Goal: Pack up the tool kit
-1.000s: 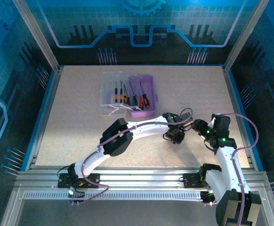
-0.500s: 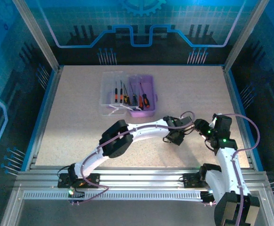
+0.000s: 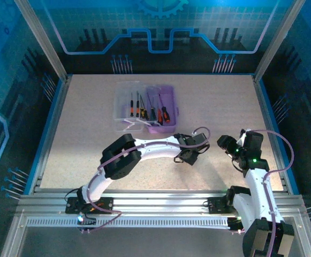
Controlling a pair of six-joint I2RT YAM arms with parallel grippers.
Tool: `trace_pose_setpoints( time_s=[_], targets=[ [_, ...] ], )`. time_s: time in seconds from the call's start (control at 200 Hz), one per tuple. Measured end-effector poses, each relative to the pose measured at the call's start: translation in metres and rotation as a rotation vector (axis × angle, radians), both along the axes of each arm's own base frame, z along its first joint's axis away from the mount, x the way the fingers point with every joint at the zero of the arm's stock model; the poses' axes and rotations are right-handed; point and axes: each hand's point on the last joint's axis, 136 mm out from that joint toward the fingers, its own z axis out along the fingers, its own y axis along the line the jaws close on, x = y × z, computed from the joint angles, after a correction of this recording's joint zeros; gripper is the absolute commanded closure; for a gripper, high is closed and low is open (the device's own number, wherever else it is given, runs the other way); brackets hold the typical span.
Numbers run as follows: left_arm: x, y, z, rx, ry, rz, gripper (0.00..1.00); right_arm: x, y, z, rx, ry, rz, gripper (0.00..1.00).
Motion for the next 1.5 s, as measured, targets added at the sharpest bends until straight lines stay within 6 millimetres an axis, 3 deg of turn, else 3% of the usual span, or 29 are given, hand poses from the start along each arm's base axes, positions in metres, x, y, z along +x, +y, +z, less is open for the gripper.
trace_pose_setpoints(
  time_s=[0.175, 0.58, 0.76, 0.966, 1.131, 1.336, 1.496],
  targets=[
    [0.005, 0.027, 0.014, 0.052, -0.008, 0.032, 0.87, 0.001, 0.003, 0.002, 0.011, -0.011, 0.012, 0.40],
    [0.024, 0.053, 0.085, 0.005, -0.090, 0.066, 0.87, 0.011, 0.022, 0.007, 0.091, -0.069, 0.102, 0.40],
    [0.050, 0.085, 0.133, -0.060, -0.144, 0.142, 0.87, 0.013, 0.065, 0.012, 0.154, -0.114, 0.247, 0.40],
    [0.090, 0.152, 0.182, -0.120, -0.230, 0.305, 0.87, 0.015, 0.110, 0.017, 0.196, -0.140, 0.374, 0.40],
    [0.112, 0.202, 0.190, -0.096, -0.262, 0.420, 0.85, 0.019, 0.121, 0.013, 0.206, -0.136, 0.391, 0.40],
    [0.133, 0.256, 0.189, -0.067, -0.265, 0.549, 0.85, 0.021, 0.120, 0.013, 0.195, -0.142, 0.381, 0.40],
    [0.141, 0.277, 0.185, -0.054, -0.260, 0.602, 0.85, 0.022, 0.119, 0.014, 0.189, -0.147, 0.374, 0.40]
  ],
)
